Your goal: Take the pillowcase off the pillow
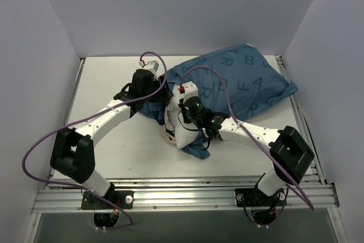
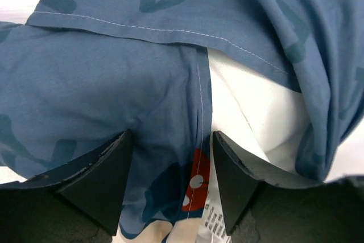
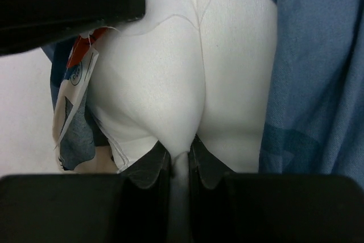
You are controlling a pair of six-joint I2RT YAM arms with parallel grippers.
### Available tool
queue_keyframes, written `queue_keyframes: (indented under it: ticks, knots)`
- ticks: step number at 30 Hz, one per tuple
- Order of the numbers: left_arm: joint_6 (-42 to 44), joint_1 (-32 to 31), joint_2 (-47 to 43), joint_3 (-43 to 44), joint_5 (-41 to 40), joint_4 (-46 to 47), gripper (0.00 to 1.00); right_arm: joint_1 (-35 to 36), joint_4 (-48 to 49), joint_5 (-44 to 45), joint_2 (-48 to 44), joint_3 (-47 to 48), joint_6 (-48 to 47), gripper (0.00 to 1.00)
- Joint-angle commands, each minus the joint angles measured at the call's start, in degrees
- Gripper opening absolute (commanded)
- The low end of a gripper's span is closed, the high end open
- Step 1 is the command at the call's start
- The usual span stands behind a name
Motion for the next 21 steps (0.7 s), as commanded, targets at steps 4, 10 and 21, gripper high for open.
queue_keyframes:
  ticks: [4, 10, 21]
  knots:
    - [2.22, -2.88, 1.21, 2.35, -6.37, -0.89, 0.47, 0.97, -4.61, 0.17, -0.94, -2.15, 2.03, 0.0]
    - [2.31, -1.13, -0.19, 1.56, -17.44, -5.72, 0.02, 0.27, -8.2, 3.59, -4.72, -4.79, 4.32, 0.0]
    - [-11.21, 8.19, -3.45, -12.05, -27.57, -6.36, 0.02, -7.28, -18.32, 4.74, -25.09, -12.79, 16.88, 0.0]
